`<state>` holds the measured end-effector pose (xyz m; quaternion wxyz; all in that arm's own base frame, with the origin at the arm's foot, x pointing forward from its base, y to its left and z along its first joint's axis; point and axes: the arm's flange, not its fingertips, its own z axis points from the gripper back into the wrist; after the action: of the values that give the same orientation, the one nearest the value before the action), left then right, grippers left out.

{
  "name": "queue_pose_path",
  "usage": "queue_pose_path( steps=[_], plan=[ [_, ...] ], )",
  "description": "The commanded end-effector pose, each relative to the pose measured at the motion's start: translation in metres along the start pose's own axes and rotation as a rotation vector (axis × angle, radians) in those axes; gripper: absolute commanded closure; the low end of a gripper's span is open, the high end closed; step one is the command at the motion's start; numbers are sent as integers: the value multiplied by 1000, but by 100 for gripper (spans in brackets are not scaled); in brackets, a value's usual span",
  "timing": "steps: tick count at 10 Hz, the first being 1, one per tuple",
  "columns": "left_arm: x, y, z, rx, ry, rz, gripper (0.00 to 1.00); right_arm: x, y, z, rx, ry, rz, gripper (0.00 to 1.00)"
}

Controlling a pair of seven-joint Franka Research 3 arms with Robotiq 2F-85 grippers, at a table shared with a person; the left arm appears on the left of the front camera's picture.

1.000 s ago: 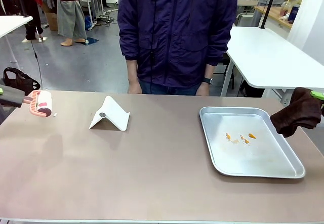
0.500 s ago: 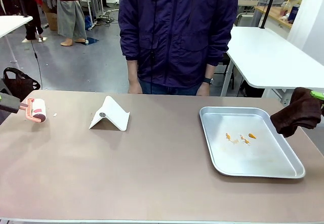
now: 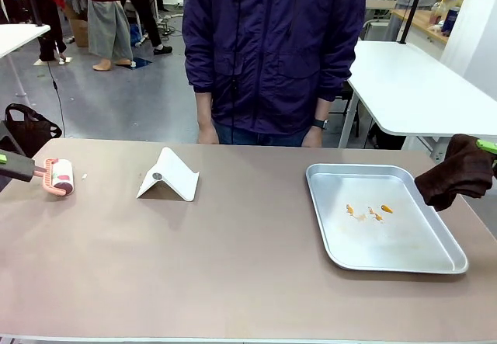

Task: Clean the surface of the table.
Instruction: If a person points to the right, clean the right side of the table with your right hand, and if they point to the left, clean the left side with your left hand.

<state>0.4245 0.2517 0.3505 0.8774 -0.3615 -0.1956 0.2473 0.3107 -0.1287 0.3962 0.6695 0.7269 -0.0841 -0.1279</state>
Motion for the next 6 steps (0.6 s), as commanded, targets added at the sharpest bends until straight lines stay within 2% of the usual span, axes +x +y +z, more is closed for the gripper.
queue_pose_path(
  steps=[1, 6],
  plan=[
    [0, 2, -17, 18, 4, -23, 78, -2, 6, -1, 2, 1, 0, 100],
    [1, -17, -77, 42, 119, -48, 78, -2, 6, -1, 2, 1, 0, 100]
  ],
)
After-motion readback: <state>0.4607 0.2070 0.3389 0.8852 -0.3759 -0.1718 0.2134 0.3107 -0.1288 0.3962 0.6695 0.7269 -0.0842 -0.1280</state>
